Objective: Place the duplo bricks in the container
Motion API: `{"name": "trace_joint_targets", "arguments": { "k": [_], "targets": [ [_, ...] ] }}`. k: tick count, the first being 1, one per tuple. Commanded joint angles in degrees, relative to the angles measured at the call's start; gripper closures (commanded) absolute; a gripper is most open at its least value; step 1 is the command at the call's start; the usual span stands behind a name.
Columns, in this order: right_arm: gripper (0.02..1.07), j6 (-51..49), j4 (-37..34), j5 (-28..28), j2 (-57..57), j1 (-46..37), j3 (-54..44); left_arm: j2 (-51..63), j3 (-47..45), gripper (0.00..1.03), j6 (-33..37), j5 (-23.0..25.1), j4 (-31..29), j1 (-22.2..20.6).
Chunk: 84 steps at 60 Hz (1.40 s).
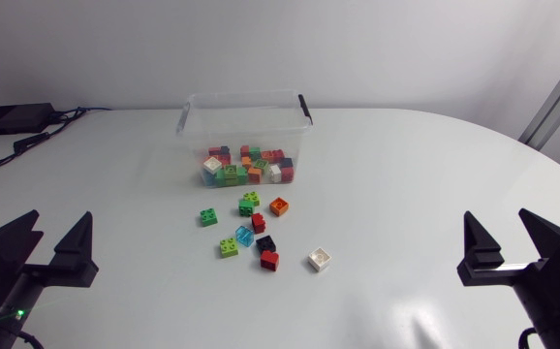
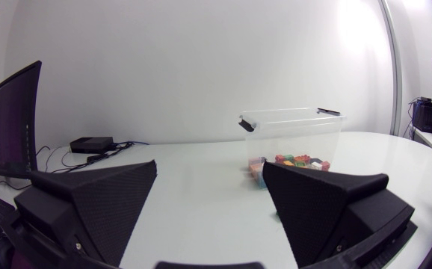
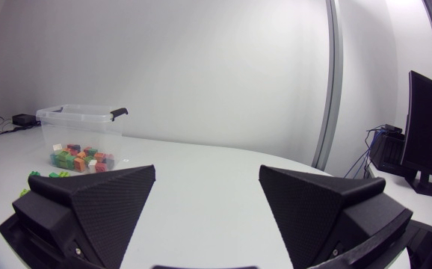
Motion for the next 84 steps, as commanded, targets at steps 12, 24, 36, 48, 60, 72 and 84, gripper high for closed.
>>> {"name": "trace_joint_targets", "arguments": {
  "k": [12, 24, 36, 48, 60, 72, 84],
  "targets": [
    [0.07, 0.69, -0.05, -0.59, -0.34, 0.48, -0.89, -0.54, -0.95, 0.05, -1.26, 0.13, 0.25, 0.36],
    [0.07, 0.86, -1.28, -0.33, -0.34, 0.56, 2.37, -0.45, 2.48, 0.05, -0.56, 0.13, -1.59, 0.01],
    [0.07, 0.78, -2.51, -0.06, 1.68, 1.71, 8.78, 2.98, 10.30, 0.05, -0.30, 0.13, -5.02, -0.43],
    [0.07, 0.78, 0.91, 0.11, 12.58, 2.15, 13.79, 18.44, 20.32, 0.05, -0.74, 0.13, -5.20, -2.10],
    [0.07, 0.51, 4.61, 0.20, 27.43, 4.08, 18.54, 36.02, 27.70, 0.07, -0.74, 0.13, -5.81, -4.38],
    [0.07, 0.69, 3.55, 0.38, 41.85, 8.04, 23.81, 53.86, 34.73, 0.08, 3.22, 0.13, -9.86, -7.55],
    [0.07, -0.37, -4.89, 0.64, 48.17, 12.61, 29.17, 67.49, 43.52, 0.08, 15.08, 0.39, -19.96, -9.66]
  ]
}}
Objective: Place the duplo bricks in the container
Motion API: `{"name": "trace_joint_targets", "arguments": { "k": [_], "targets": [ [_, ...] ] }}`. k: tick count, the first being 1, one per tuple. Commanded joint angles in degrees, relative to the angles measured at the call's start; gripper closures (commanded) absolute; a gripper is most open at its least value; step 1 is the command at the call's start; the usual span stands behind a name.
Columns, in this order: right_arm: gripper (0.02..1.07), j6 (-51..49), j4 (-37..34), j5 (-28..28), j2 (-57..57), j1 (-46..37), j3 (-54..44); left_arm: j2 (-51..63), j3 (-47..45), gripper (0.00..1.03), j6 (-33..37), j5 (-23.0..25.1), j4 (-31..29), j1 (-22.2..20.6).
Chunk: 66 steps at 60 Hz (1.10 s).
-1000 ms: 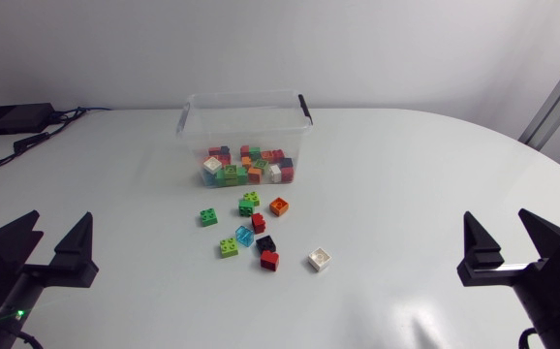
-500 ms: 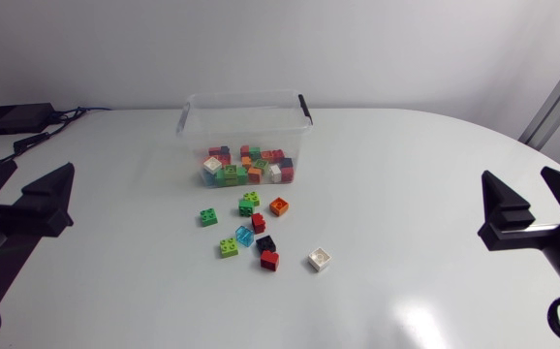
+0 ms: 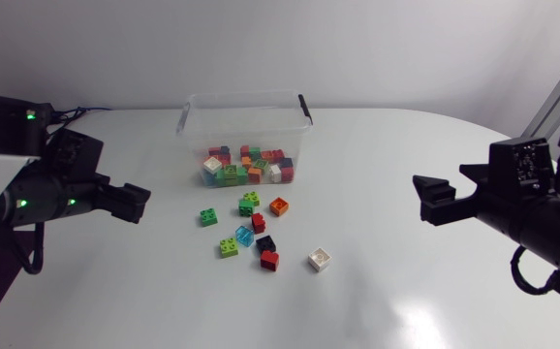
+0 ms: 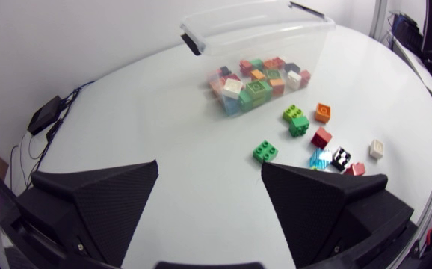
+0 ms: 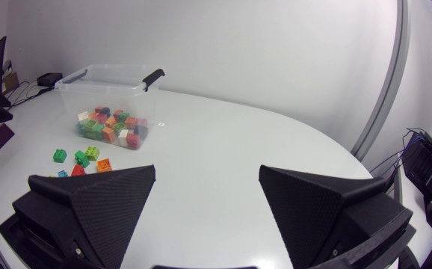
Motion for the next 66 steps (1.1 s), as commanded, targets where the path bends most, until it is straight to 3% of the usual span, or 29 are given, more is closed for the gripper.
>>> {"name": "trace_joint_targets", "arguments": {
  "k": [1, 14, 21, 30, 37, 46, 66],
  "targets": [
    [0.07, -0.52, -2.18, 0.20, 3.02, 1.57, 2.35, 6.27, 4.31, 0.08, 6.63, 0.11, -2.24, -1.05],
    [0.07, -5.44, -10.35, -1.91, 13.48, 2.89, 7.63, 17.87, 7.65, 0.08, 14.19, 0.46, -2.41, -3.51],
    [0.07, -9.57, -12.64, -4.19, 15.94, 2.80, 9.39, 22.97, 11.43, 0.08, 18.32, 9.43, -5.93, -2.63],
    [0.07, -16.43, -23.80, -4.19, 22.44, 3.24, 15.54, 30.53, 16.97, 0.08, 25.61, 12.77, -7.86, -2.01],
    [0.10, -21.44, -20.64, -4.46, 24.20, 3.24, 14.31, 35.27, 20.31, 0.08, 28.51, 13.03, -8.92, -2.10],
    [0.08, -22.23, -23.98, -14.91, 25.78, 2.27, 17.12, 41.43, 23.30, 0.08, 32.91, 13.38, -9.01, -2.28],
    [0.07, -24.16, -22.04, -13.24, 31.15, 7.11, 17.47, 49.78, 29.18, 0.12, 36.95, 15.23, -8.92, -2.36]
  ]
}}
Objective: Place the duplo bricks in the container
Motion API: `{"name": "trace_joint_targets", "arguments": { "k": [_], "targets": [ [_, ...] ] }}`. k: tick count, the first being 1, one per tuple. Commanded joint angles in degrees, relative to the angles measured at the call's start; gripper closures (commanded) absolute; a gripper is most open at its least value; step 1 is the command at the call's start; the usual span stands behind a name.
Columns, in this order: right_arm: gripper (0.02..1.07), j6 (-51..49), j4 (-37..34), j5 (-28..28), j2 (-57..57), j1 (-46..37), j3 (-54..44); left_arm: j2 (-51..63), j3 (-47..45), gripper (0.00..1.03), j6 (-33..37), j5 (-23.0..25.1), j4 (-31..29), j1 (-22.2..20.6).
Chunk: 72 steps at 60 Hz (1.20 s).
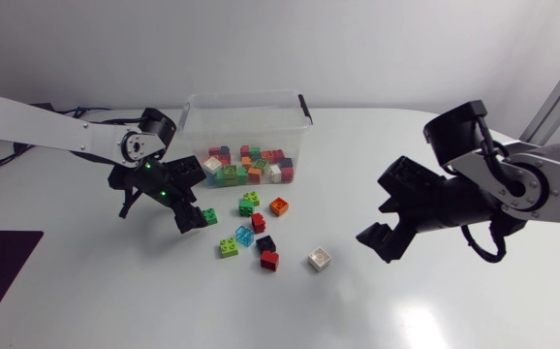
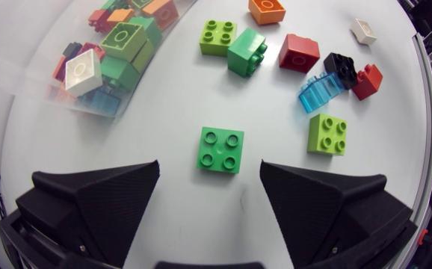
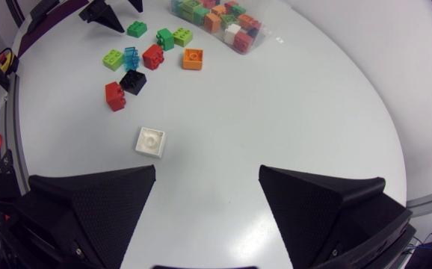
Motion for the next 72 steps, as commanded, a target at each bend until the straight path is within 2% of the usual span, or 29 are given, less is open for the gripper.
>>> {"name": "trace_joint_targets", "arguments": {
  "k": [1, 14, 18, 25, 26, 29, 44, 60, 72],
  "targets": [
    [0.07, -1.65, 0.84, 1.16, 2.65, 1.09, 1.23, 2.70, 2.61, 0.12, 2.11, 0.89, -0.55, 0.11],
    [0.07, -2.09, 2.86, 2.04, 5.90, 2.76, 1.67, 5.42, 4.36, 0.23, 3.25, 1.24, -1.07, -0.60],
    [0.07, -2.00, 3.13, 2.39, 6.69, 3.29, 1.94, 5.95, 4.63, 0.31, 3.78, 1.68, -1.34, -0.60],
    [0.07, -2.00, 3.39, 2.83, 7.92, 4.61, 2.37, 7.44, 5.77, 0.55, 4.48, 2.91, -3.53, -0.60],
    [0.07, -1.91, 3.48, 3.09, 8.01, 4.87, 2.46, 7.79, 5.95, 0.61, 4.57, 3.35, -3.62, -0.51],
    [0.08, -1.65, 3.74, 3.53, 8.53, 5.58, 2.64, 8.50, 6.65, 0.68, 4.57, 5.11, -4.50, -0.33],
    [0.11, 2.13, 4.62, 5.38, 13.11, 8.92, 4.48, 6.65, 6.56, 0.74, 5.19, 9.15, -7.14, 0.37],
    [0.16, 7.67, -0.39, 5.38, 19.70, 13.40, 9.93, -1.17, 4.72, 0.74, 5.10, 10.47, -9.25, 1.34],
    [0.16, 10.48, -3.20, 5.38, 23.65, 15.60, 12.48, -9.78, 3.66, 0.74, 3.78, 12.67, -10.57, 3.18]
  ]
}}
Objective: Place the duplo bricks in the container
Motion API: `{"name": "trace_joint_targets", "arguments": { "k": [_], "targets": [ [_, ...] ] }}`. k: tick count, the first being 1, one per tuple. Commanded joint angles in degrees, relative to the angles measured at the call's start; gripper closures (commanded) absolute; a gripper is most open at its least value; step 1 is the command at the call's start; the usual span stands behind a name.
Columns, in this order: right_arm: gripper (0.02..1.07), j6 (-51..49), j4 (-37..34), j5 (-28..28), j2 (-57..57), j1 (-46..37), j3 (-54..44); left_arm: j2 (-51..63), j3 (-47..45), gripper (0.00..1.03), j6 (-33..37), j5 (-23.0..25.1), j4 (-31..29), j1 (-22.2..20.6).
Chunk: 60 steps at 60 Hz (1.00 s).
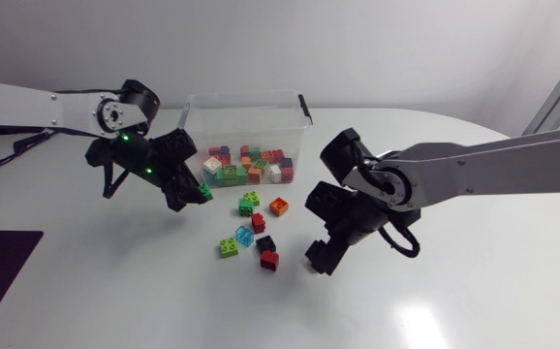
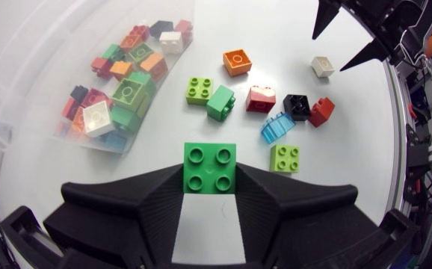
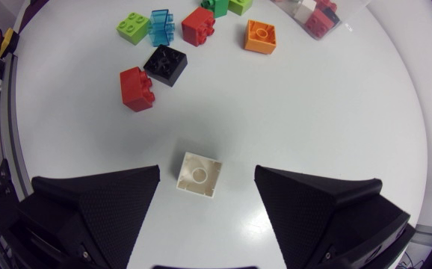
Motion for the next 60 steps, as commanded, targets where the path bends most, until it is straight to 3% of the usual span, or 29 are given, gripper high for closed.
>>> {"name": "trace_joint_targets", "arguments": {
  "k": [1, 6, 14, 27, 31, 42, 60],
  "targets": [
    [0.16, 2.33, -1.30, 0.16, 2.39, 0.89, 1.55, -4.65, -1.41, 0.74, 0.04, 1.32, -0.82, 0.91],
    [0.22, 2.94, -1.47, 0.24, 4.23, 1.06, 2.26, -7.73, -0.97, 0.74, -1.01, 2.64, -0.82, 1.44],
    [0.23, 3.82, -1.47, 0.86, 6.43, 1.33, 2.87, -10.10, 0.61, 0.74, -3.03, 5.45, -0.64, 2.49],
    [0.51, 4.79, -0.59, 1.65, 9.24, 1.50, 3.22, -10.45, 3.69, 0.74, -10.77, 6.86, 5.95, 2.84],
    [0.65, 5.05, -0.07, 2.26, 9.59, 1.50, 3.22, -10.01, 4.66, 0.74, -13.14, 6.86, 8.32, 2.84],
    [0.71, 4.52, -1.56, 2.44, 8.36, 1.15, 3.58, -7.20, 7.64, 0.74, -18.94, 6.86, 14.30, 2.40],
    [0.71, 4.17, -5.60, 2.44, 1.42, -0.25, 5.69, 2.47, 18.98, 0.74, -23.69, 5.81, 14.48, 0.21]
  ]
}}
